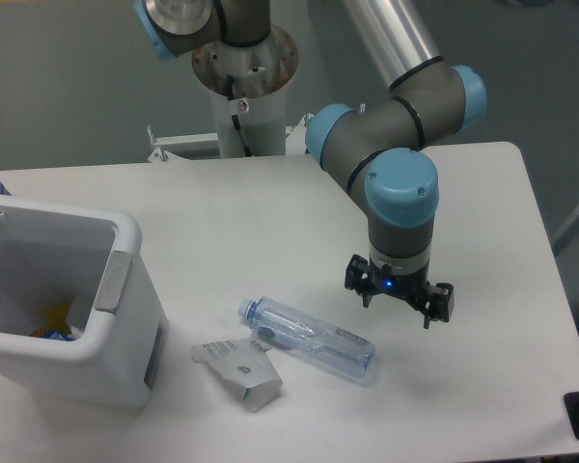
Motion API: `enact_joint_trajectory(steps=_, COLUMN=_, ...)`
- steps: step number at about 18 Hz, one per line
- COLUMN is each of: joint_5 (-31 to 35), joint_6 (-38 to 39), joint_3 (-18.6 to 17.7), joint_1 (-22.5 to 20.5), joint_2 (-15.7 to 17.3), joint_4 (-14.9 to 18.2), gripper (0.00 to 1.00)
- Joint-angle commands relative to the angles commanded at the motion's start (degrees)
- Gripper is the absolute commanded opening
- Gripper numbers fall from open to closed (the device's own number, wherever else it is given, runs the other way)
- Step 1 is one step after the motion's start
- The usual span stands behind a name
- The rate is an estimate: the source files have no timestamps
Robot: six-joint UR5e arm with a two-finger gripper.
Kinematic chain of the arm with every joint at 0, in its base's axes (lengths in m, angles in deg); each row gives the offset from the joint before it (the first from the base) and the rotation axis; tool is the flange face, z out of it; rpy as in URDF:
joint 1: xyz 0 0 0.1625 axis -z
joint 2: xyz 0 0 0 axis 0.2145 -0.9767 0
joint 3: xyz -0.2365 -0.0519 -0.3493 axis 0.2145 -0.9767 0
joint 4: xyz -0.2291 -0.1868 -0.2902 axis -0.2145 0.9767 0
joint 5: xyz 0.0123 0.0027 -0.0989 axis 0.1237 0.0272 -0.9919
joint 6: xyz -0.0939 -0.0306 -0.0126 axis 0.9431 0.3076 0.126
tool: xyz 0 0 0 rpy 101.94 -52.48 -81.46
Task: Place the trash in the trash can
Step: 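Move the gripper down toward the crumpled white paper beside the bottle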
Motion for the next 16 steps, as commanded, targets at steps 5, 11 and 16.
enact_joint_trajectory(steps=5, joint_5=-0.1, joint_6=0.2, joint_3=0.0, joint_1=0.7, joint_2=0.0, joint_4=-0.1, gripper=1.0)
enact_joint_trajectory(steps=11, joint_5=0.0, joint_6=0.3, joint_3=-0.3, joint_1=2.5, joint_2=-0.1, joint_4=0.0, gripper=1.0)
enact_joint_trajectory(steps=16, joint_5=-0.4, joint_6=6.4, joint_3=-3.6, joint_1=3.8, joint_2=-1.1, joint_4=-8.5, gripper=1.0)
